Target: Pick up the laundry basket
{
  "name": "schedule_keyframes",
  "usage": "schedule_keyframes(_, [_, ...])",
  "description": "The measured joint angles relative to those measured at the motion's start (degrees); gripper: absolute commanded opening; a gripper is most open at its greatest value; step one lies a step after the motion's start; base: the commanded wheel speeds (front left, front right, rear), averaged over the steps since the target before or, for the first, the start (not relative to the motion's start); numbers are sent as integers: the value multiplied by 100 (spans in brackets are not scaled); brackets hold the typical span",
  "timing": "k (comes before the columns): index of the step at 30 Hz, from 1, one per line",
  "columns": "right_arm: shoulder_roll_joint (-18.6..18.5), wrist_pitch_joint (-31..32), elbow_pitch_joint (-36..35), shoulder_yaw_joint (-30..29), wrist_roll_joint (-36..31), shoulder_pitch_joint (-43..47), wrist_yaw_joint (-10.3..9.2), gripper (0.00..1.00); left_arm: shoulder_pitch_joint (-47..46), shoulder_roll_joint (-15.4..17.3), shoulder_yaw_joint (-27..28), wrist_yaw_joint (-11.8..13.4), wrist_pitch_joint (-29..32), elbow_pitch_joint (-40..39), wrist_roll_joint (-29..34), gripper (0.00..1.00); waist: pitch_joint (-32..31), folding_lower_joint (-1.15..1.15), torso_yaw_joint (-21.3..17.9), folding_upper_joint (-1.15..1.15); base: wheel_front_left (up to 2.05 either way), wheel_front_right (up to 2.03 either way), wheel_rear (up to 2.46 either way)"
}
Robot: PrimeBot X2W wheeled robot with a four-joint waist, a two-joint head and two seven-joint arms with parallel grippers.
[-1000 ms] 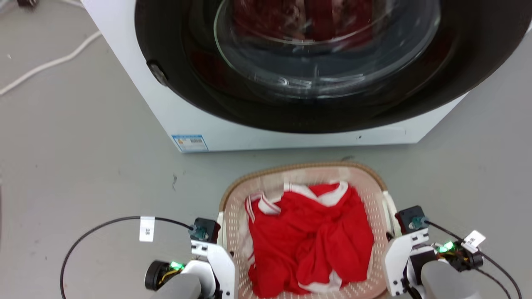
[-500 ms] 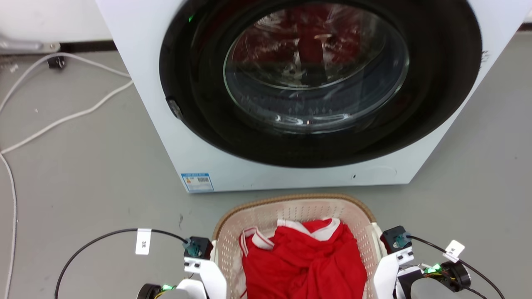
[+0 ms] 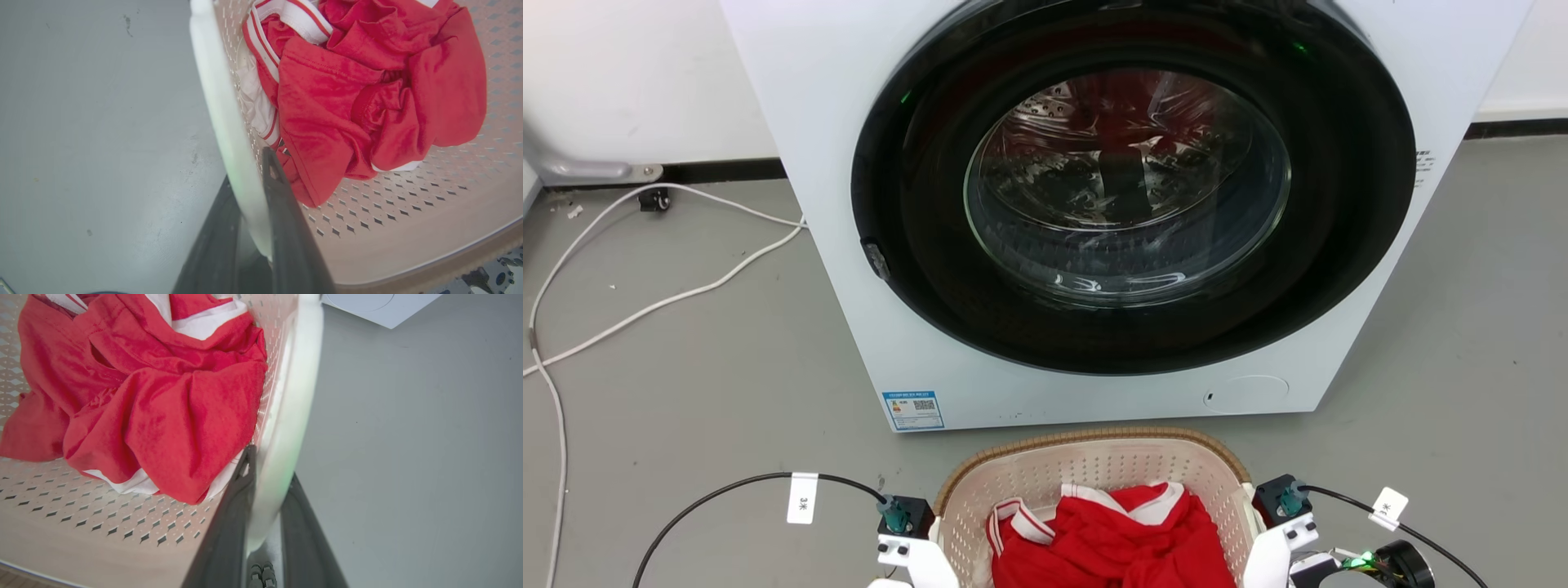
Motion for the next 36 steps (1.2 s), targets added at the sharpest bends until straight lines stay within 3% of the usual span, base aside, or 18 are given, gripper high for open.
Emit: schedule_keyframes(36, [5, 269, 112, 613, 661, -19, 0, 0, -80, 87, -712, -1, 277, 33, -709, 0, -100, 1, -29, 0, 0, 0, 0])
